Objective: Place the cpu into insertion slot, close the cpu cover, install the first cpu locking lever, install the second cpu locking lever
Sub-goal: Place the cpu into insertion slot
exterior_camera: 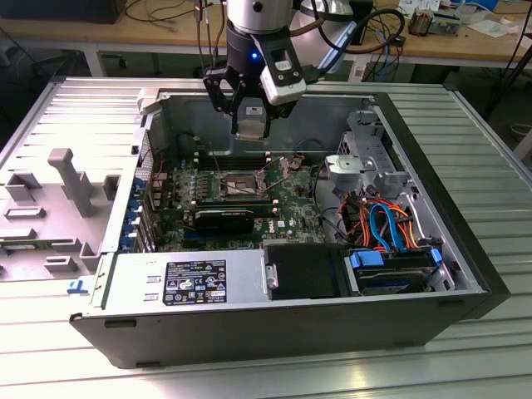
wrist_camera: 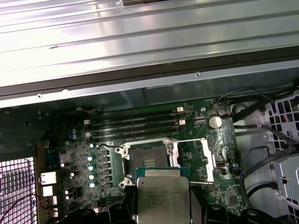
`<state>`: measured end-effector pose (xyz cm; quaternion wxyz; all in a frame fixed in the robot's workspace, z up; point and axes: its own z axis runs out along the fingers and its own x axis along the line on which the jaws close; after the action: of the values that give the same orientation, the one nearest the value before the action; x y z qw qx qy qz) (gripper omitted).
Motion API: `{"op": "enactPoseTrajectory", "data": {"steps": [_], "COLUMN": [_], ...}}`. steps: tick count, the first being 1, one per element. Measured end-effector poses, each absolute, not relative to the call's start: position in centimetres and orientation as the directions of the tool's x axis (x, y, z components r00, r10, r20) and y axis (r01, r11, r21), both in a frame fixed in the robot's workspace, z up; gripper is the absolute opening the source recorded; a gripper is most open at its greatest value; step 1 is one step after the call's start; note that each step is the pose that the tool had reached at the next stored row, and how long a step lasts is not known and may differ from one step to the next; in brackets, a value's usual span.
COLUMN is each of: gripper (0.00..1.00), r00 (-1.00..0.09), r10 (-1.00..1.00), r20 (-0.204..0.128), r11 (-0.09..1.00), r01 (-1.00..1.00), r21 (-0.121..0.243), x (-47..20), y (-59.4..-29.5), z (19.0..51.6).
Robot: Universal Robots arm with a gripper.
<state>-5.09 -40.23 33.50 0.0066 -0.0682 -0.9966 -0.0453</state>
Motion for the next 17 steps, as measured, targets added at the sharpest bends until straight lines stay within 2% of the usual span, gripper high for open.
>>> {"op": "enactPoseTrajectory", "data": {"steps": [17], "gripper": [0.55], "r00": [-0.986], "r10": [0.167], "r20": [0.019], "r11": [0.982], "r01": [0.168], "r21": [0.089], "x": [-5.09], "y": [-40.23], "z": [33.46]}}
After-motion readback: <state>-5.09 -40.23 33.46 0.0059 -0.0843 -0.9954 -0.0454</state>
